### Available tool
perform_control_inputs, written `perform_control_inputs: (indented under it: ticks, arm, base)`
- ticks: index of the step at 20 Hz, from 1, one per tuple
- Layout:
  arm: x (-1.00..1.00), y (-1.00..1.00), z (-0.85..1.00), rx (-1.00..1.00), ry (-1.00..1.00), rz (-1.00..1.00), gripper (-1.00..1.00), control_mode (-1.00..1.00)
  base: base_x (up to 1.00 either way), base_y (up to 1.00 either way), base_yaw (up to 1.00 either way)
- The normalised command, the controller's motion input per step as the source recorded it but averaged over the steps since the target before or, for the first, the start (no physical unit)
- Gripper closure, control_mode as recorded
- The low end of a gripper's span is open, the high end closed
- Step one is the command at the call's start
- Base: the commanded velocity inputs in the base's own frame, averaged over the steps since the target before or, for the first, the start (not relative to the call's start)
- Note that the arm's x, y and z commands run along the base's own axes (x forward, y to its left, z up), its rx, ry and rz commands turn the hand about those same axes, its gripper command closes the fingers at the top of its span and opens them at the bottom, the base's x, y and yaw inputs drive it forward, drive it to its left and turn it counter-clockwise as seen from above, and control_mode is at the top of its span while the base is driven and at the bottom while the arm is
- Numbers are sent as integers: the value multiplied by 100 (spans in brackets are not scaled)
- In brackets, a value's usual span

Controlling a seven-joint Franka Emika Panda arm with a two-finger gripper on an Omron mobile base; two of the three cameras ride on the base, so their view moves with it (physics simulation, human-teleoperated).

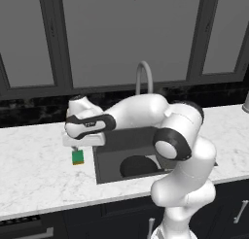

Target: Pick the pan and sponge and place them into the sink. Then turn on the water.

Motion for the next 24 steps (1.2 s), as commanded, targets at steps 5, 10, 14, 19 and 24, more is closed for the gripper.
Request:
perform_control_inputs:
  ticks: [5,10,14,19,24]
  arm:
    - [16,23,-23,0,6,12,-100,-100]
    - [8,22,-19,0,0,5,-100,-100]
    - [22,4,-19,0,0,0,-100,-100]
    - [29,0,-25,0,0,0,-100,-100]
    - [13,5,-27,0,0,0,-100,-100]
  base:
    - [0,0,0]
    - [0,0,0]
    - [0,0,0]
    - [0,0,0]
    - [0,0,0]
